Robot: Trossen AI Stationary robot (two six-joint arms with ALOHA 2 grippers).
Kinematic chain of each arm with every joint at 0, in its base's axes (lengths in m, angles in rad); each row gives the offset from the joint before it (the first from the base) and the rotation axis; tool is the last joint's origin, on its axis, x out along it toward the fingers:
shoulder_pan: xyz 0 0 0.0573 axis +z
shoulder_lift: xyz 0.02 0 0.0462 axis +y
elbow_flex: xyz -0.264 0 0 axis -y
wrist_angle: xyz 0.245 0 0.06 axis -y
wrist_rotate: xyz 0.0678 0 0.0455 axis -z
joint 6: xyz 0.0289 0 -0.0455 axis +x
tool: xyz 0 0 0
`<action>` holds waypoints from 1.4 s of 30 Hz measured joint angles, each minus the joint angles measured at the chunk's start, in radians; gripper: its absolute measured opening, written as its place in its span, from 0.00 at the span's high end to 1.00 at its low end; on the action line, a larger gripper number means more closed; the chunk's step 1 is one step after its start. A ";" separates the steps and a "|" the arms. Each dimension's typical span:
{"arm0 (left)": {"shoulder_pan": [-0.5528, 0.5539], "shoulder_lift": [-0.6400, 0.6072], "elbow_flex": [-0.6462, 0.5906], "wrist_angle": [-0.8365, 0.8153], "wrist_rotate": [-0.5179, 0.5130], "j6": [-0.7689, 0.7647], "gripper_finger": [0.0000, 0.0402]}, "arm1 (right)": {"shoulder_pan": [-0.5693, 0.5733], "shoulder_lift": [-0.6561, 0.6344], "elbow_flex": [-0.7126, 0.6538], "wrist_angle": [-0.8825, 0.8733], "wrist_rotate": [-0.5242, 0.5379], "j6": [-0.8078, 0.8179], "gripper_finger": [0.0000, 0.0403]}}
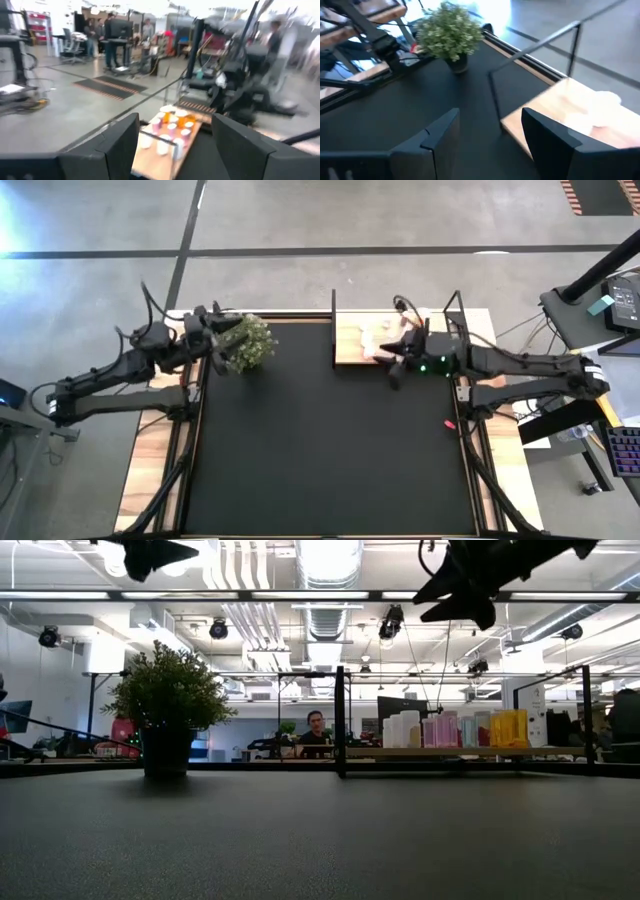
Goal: Pick and place medicine bottles onto shelf by color
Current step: Return to Home Position
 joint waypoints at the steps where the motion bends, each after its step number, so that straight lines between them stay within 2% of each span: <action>1: 0.000 -0.012 -0.035 0.043 0.010 -0.026 0.42 | 0.020 0.005 -0.022 0.044 0.012 0.000 0.49; 10: 0.000 -0.054 -0.361 0.481 0.078 -0.116 0.42 | 0.146 0.071 -0.169 0.336 0.065 -0.013 0.49; 15: 0.000 -0.042 -0.492 0.728 0.139 -0.117 0.42 | 0.186 0.096 -0.231 0.425 0.080 0.008 0.49; 18: 0.000 -0.041 -0.548 0.817 0.173 -0.144 0.42 | 0.206 0.096 -0.265 0.461 0.082 0.026 0.49; 23: 0.000 -0.050 -0.590 0.837 0.212 -0.196 0.42 | 0.231 0.087 -0.300 0.476 0.082 0.046 0.49; 32: -0.001 -0.056 -0.677 0.841 0.219 -0.223 0.42 | 0.258 0.085 -0.367 0.483 0.082 0.081 0.49; 34: -0.001 -0.054 -0.701 0.865 0.219 -0.223 0.42 | 0.263 0.085 -0.399 0.545 0.083 0.090 0.49; 42: 0.000 -0.055 -0.712 0.884 0.219 -0.221 0.42 | 0.265 0.084 -0.593 0.997 0.082 0.090 0.49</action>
